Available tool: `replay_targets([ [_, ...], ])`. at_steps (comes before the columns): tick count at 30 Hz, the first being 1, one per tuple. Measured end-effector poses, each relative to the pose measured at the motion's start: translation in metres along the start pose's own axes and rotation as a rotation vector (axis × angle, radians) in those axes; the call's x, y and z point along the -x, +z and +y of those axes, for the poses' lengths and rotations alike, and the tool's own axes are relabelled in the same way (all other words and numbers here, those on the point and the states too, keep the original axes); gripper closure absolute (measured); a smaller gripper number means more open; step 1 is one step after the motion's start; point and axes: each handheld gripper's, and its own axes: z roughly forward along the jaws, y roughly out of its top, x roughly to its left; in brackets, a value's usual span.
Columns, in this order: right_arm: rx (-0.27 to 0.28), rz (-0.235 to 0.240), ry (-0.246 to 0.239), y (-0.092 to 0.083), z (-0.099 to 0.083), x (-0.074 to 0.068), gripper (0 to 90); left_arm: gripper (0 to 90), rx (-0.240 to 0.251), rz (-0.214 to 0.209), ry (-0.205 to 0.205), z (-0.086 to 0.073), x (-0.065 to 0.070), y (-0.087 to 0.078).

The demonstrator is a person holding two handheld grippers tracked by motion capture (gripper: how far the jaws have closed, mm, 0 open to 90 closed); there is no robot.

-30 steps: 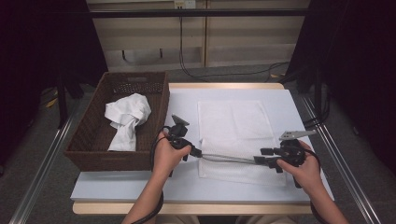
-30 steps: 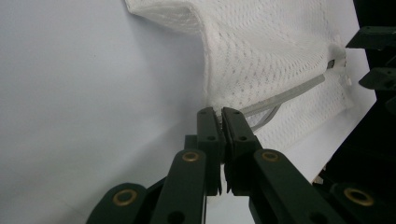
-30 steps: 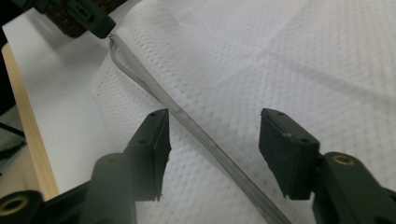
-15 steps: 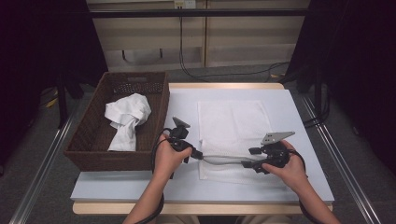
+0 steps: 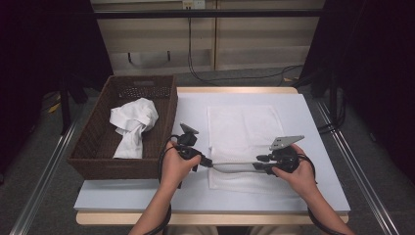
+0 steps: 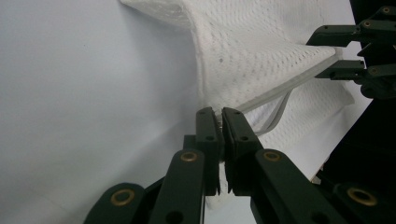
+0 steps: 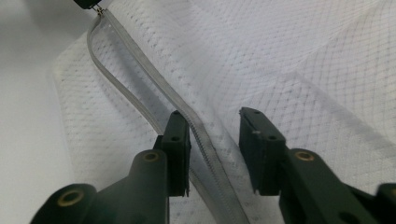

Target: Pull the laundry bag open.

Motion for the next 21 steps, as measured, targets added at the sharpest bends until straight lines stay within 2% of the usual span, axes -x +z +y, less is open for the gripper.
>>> replay_targets([
  [1,-0.005,0.008,0.001,0.0,0.0,0.0,71.7,85.6,0.0,-0.015,-0.006,0.0,0.0,0.0],
  [4,-0.007,0.017,0.006,0.0,0.001,-0.001,77.3,81.4,0.009,-0.021,-0.022,-0.001,0.001,0.0],
  [5,-0.005,0.017,0.011,0.001,0.002,-0.001,78.6,81.7,0.002,-0.021,-0.008,-0.001,0.0,-0.001],
  [8,-0.015,0.019,0.006,0.002,0.002,-0.001,81.1,79.0,0.018,-0.035,-0.01,-0.002,0.003,0.0],
  [11,-0.019,0.02,0.018,0.002,0.002,-0.001,82.6,78.5,0.006,-0.041,0.004,-0.002,0.005,0.004],
  [12,-0.02,0.02,0.018,0.002,0.003,-0.001,83.5,77.6,0.011,-0.047,-0.007,-0.002,0.006,0.006],
  [13,-0.02,0.022,0.017,0.002,0.003,-0.001,84.0,75.6,0.007,-0.051,-0.002,-0.002,0.007,0.007],
  [14,-0.018,0.028,0.02,0.002,0.003,-0.001,84.4,74.9,-0.001,-0.046,0.01,-0.002,0.007,0.008],
  [15,-0.019,0.027,0.026,0.002,0.003,-0.001,84.9,74.4,0.002,-0.044,0.004,-0.002,0.008,0.009],
  [16,-0.016,0.028,0.024,0.001,0.003,-0.001,85.2,72.7,-0.002,-0.056,0.01,-0.002,0.008,0.01],
  [17,-0.017,0.027,0.026,0.001,0.002,-0.001,85.7,70.5,0.01,-0.049,0.005,-0.002,0.01,0.01],
  [20,-0.021,0.024,0.032,0.001,0.002,0.0,87.4,63.3,0.026,-0.06,0.028,-0.001,0.011,0.006],
  [21,-0.023,0.023,0.034,0.001,0.002,0.0,87.7,61.9,0.044,-0.068,0.019,-0.001,0.012,0.006],
])
